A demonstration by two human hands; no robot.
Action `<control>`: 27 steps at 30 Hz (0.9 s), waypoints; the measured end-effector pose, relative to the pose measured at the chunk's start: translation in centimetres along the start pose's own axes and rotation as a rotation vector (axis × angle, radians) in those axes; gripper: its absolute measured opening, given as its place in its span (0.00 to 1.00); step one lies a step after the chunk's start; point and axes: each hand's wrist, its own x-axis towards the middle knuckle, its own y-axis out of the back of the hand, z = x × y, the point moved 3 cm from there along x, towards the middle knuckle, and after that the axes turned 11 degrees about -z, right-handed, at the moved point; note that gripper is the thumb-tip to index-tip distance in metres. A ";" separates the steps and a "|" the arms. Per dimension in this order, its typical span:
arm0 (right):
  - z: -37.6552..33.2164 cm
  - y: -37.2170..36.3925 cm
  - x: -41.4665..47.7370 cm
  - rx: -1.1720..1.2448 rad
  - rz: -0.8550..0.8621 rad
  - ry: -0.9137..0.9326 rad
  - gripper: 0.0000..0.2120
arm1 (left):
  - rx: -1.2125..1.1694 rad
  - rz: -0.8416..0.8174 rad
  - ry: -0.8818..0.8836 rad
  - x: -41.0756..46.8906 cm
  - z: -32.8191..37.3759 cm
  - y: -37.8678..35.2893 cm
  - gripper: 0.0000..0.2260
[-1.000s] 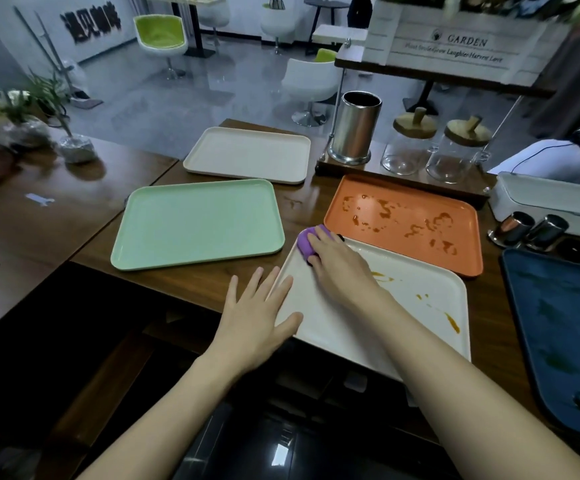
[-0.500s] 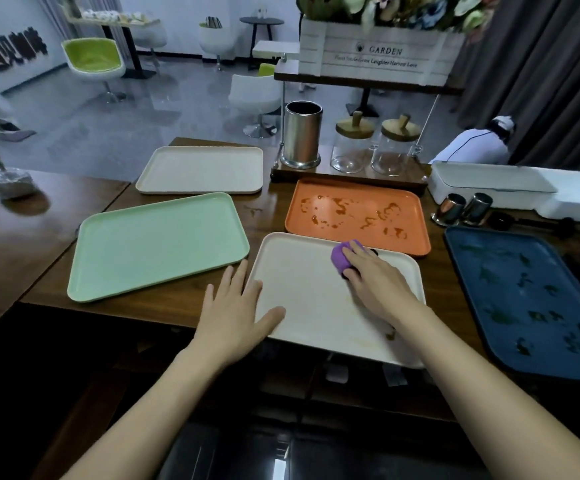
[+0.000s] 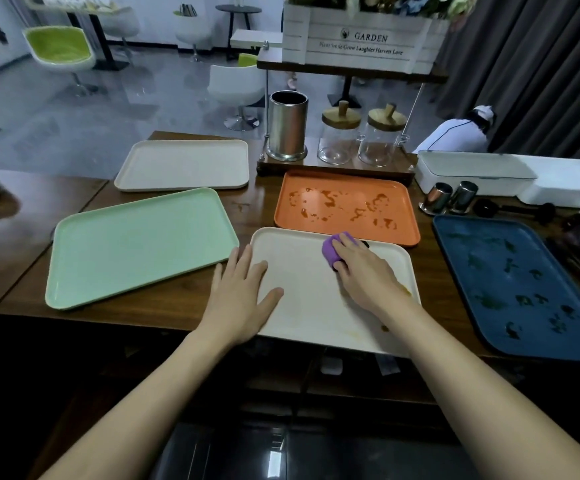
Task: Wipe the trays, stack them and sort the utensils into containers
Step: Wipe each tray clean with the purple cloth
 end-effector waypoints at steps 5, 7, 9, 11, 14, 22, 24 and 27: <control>-0.5 -0.1 0.3 -0.017 -0.007 0.001 0.23 | 0.000 0.012 -0.011 0.1 0.0 -0.1 0.28; -0.9 -0.1 0.5 -0.020 -0.006 0.004 0.23 | -0.001 0.006 -0.015 0.1 0.0 0.0 0.28; -1.8 -0.2 0.8 -0.031 -0.009 0.014 0.23 | -0.003 -0.005 -0.019 0.2 0.1 0.0 0.28; -3.0 -0.3 1.5 -0.035 -0.009 0.039 0.23 | -0.004 -0.013 -0.021 0.2 0.1 0.1 0.29; -5.5 -0.8 2.8 -0.023 -0.021 0.081 0.23 | -0.012 -0.023 -0.019 0.2 0.0 0.1 0.29; -7.3 -1.2 4.3 -0.018 -0.056 0.149 0.24 | -0.040 0.000 0.007 0.1 0.2 0.2 0.30; -6.0 -1.0 3.6 -0.011 -0.058 0.146 0.24 | -0.034 0.010 0.019 0.0 0.2 0.2 0.30; -2.0 -0.2 1.7 -0.017 -0.042 0.101 0.24 | -0.025 0.031 0.025 -0.1 0.3 0.3 0.30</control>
